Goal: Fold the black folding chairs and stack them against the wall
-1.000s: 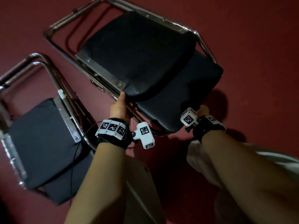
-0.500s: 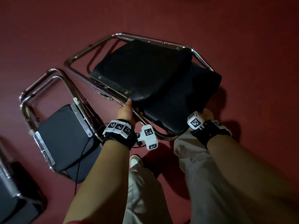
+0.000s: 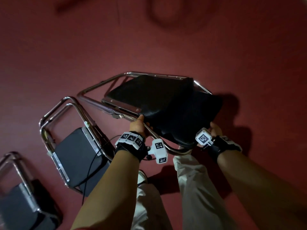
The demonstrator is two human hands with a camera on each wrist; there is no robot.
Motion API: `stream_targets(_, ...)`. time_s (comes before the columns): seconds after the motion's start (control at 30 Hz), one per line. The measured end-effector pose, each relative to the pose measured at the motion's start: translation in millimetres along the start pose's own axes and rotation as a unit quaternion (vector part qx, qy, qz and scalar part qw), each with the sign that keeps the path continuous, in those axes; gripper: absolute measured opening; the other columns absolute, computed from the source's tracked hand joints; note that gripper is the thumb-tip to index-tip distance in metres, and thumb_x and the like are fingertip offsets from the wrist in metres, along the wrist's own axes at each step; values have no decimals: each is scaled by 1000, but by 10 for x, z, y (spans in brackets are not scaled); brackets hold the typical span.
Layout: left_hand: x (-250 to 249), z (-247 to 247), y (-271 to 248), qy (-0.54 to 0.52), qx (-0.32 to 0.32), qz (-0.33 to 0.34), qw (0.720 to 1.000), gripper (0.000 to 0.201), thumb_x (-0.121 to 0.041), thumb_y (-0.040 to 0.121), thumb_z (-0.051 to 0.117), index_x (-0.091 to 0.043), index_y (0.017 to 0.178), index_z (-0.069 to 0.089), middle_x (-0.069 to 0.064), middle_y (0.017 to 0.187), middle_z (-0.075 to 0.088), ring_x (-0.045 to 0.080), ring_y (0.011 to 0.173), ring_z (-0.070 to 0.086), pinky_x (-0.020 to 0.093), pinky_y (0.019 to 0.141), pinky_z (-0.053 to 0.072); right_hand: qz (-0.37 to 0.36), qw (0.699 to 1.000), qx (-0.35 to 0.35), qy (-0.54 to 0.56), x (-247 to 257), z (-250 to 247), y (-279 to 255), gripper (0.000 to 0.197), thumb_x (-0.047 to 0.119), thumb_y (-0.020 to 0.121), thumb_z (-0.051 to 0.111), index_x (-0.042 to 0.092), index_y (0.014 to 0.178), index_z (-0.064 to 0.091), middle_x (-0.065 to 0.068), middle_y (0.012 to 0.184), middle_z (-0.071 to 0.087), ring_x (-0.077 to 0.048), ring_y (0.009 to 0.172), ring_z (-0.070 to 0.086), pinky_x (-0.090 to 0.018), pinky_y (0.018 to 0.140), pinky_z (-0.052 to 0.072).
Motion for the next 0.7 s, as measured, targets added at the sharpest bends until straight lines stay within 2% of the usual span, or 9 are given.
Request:
stream_targets(0.1,-197,257,-236,0,2,1,1000,28,-26,104,49,-14,78,47,3,62,41,21,55,42,35,60,43,-5,1000,-22,1,397,-101,-271,35,27,106,39,6,85,55,-9,62,62,-18,47,62,-24,42,48)
stream_targets(0.2,-390,494,-509,-4,16,0,1000,31,-22,104,45,-15,74,45,2,61,37,20,54,39,35,60,39,-1,999,25,-46,745,-132,-579,41,34,104,42,1,83,55,-11,50,63,-19,38,61,-23,34,47)
stream_targets(0.27,-509,621,-721,9,30,-5,999,33,-20,104,43,-15,72,44,3,61,37,21,55,39,35,60,41,-33,996,41,-73,964,-221,-751,36,36,100,51,3,86,59,-9,54,67,-21,43,64,-30,50,55)
stream_targets(0.33,-604,717,-913,30,49,-13,998,34,-17,104,43,-13,70,44,4,55,41,22,53,41,33,58,42,-50,995,37,-81,1147,-315,-976,30,34,96,59,5,91,64,-9,59,69,-22,48,65,-35,66,53)
stream_targets(0.37,-648,766,-1036,41,61,-14,997,35,-16,103,43,-12,68,44,4,50,43,22,52,42,32,57,42,-55,993,31,-97,1248,-351,-1179,28,34,95,60,6,92,64,-9,59,68,-22,48,65,-33,65,53)
stream_targets(0.47,-721,850,-1311,72,85,3,994,38,-12,102,42,-8,65,46,5,40,48,25,55,46,34,59,43,-53,993,24,-103,1438,-473,-1585,27,30,98,57,9,81,60,-6,47,62,-19,36,60,-22,36,48)
stream_targets(0.53,-709,869,-1441,81,98,10,992,40,-13,104,40,-7,65,47,7,40,51,27,58,49,37,62,44,-70,991,7,-117,1525,-534,-1752,26,29,97,58,9,80,59,-7,46,61,-20,35,58,-21,31,43)
stream_targets(0.63,-642,788,-1456,68,98,2,993,41,-14,106,39,-6,66,48,9,42,52,28,58,50,38,61,43,-64,990,19,-128,1537,-492,-1767,23,31,91,67,9,89,64,-10,69,63,-25,54,61,-25,41,49)
stream_targets(0.7,-657,675,-1467,49,93,-10,994,39,-13,105,39,-7,68,48,8,43,51,27,56,50,38,60,43,-56,987,18,-148,1564,-376,-1759,35,33,84,74,6,104,68,-15,86,69,-29,72,66,-34,61,56)
Point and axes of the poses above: each hand's wrist, its own y-axis towards the middle knuckle, its own z-axis out of the palm, x = y × z, the point moved 7 cm from there along y, towards the middle knuckle
